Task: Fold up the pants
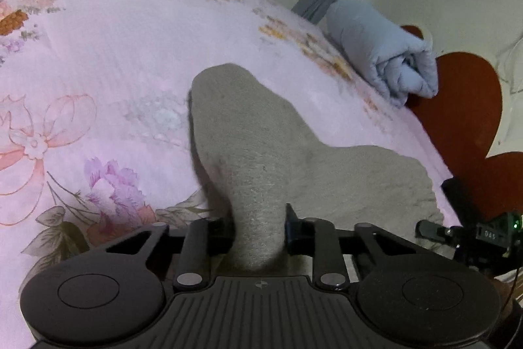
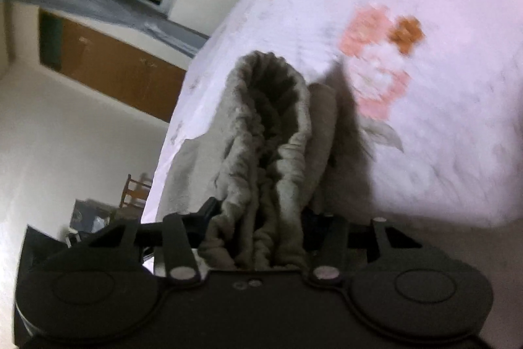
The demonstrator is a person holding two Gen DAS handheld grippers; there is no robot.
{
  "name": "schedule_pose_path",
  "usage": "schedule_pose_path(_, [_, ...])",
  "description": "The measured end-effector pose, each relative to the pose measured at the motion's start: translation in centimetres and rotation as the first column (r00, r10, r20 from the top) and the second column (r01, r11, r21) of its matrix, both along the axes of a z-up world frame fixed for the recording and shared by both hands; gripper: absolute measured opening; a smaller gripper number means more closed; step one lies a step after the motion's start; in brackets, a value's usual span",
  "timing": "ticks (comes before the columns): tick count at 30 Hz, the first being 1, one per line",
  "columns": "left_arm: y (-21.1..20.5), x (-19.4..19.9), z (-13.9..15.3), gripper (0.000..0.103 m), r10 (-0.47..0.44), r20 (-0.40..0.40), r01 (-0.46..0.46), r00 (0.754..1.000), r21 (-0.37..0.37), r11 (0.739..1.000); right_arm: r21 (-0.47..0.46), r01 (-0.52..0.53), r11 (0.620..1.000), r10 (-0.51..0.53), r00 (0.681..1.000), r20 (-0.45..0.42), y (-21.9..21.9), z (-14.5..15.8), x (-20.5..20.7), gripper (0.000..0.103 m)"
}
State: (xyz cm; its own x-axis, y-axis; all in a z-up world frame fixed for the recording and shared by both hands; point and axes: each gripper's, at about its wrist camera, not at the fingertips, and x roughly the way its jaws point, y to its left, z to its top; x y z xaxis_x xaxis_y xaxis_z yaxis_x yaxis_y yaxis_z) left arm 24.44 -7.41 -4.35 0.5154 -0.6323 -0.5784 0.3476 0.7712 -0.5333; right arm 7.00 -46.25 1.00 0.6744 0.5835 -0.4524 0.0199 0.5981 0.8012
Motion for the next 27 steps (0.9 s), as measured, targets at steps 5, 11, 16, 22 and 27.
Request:
schedule_pose_path(5, [0.6, -0.3, 1.4, 0.022, 0.023, 0.052, -0.020, 0.998, -0.049, 0.999, -0.044, -0.058, 0.997, 0.061, 0.995, 0.076, 1.1, 3.7, 1.9, 0.040])
schedule_pose_path(11, [2.0, 2.9, 3.9, 0.022, 0.058, 0.108, -0.049, 0.992, -0.083, 0.995, -0.080, -0.107, 0.991, 0.118, 0.984, 0.136, 1.6, 6.5, 5.9, 0.039])
schedule_pose_path(16, [2.1, 6.9, 2.4, 0.043, 0.064, 0.084, -0.062, 0.994, -0.027, 0.998, -0.045, -0.091, 0.995, 0.097, 0.986, 0.137, 0.6, 4.6, 9.1, 0.038])
schedule_pose_path(22, [5.1, 6.1, 0.6, 0.098, 0.262, 0.180, -0.298, 0.948, 0.219, 0.929, -0.143, 0.107, 0.984, -0.108, 0.994, 0.003, -2.2, -0.8, 7.8, 0.047])
schedule_pose_path(27, [5.7, 5.8, 1.3, 0.098, 0.276, 0.171, -0.309, 0.946, 0.212, 0.927, -0.293, 0.264, 0.919, -0.215, 0.958, 0.187, -0.7, 4.3, 5.6, 0.055])
